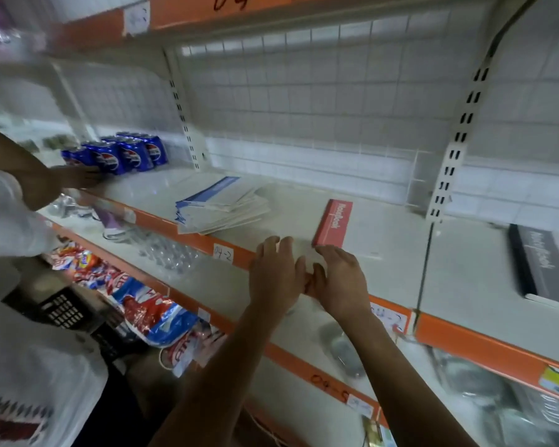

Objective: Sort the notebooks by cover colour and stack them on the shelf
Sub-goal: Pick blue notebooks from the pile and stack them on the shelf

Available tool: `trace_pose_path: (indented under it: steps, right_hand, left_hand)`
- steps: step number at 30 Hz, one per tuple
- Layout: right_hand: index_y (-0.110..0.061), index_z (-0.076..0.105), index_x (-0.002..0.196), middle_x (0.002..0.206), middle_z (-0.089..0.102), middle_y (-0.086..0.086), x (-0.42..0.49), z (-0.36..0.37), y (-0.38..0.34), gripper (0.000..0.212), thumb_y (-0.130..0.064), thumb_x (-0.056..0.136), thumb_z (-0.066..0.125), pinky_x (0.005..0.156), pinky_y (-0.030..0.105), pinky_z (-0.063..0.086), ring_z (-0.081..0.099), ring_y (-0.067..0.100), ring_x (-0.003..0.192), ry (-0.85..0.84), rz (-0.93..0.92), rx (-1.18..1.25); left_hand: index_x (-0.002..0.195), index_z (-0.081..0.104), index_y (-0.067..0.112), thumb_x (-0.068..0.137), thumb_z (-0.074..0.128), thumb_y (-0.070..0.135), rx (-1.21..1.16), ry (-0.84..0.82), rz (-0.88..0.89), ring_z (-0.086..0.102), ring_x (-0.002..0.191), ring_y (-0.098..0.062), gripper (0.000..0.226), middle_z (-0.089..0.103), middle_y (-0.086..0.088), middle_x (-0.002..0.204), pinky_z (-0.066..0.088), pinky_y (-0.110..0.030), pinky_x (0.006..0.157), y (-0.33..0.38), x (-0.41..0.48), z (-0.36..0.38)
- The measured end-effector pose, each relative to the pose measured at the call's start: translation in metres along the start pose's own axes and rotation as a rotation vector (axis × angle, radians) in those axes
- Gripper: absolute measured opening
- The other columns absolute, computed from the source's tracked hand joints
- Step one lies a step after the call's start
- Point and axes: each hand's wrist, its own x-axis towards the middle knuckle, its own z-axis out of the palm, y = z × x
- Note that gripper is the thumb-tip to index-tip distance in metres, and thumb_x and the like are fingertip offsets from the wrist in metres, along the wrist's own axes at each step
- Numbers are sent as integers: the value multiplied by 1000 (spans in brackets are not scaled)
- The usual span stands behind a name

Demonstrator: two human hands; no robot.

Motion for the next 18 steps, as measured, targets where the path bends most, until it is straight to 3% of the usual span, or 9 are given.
trace_pose_path:
  steps: [2,5,7,9,10,18]
  right_hand:
    - [-9,53,130,133,55,11,21,14,-7,38,-11,92,49,105,33,35,47,28,123,-21,21,23]
    - [-10,51,132,137,51,9,53,35,-18,39,-14,93,48,109,33,34,44,25,127,-55,39,80]
    - [-11,50,133,137,51,8,73,47,-24,40,-16,93,48,111,34,34,44,25,128,-87,35,86]
    - [-12,49,134,138,51,7,89,56,-28,42,-16,92,49,111,32,33,45,24,128,-112,40,84]
    - [-12,49,134,138,51,7,95,59,-29,42,-15,92,50,110,31,32,45,24,128,-119,55,88]
    - [-16,47,135,138,49,4,132,78,-33,42,-18,94,50,105,24,33,47,20,125,-117,209,122]
  left_hand:
    - [121,57,7,89,54,33,30,35,17,56,112,-34,41,58,-18,122,48,-41,89,-16,18,6]
    - [109,64,6,83,43,40,70,-5,-17,66,94,-33,48,64,-21,111,55,-38,72,-39,54,8]
    - [123,56,6,89,40,42,126,-2,-36,58,112,-34,53,53,-23,129,50,-39,87,-53,76,10]
    - [144,30,9,97,37,42,167,-84,-69,31,138,-31,58,24,-18,152,30,-38,109,-66,97,15]
    - [147,22,10,97,37,42,158,-102,-92,21,142,-30,61,16,-16,156,23,-37,113,-72,106,19]
    - [149,13,3,96,42,34,162,-221,-177,8,144,-38,67,5,-27,155,13,-44,117,-118,187,37]
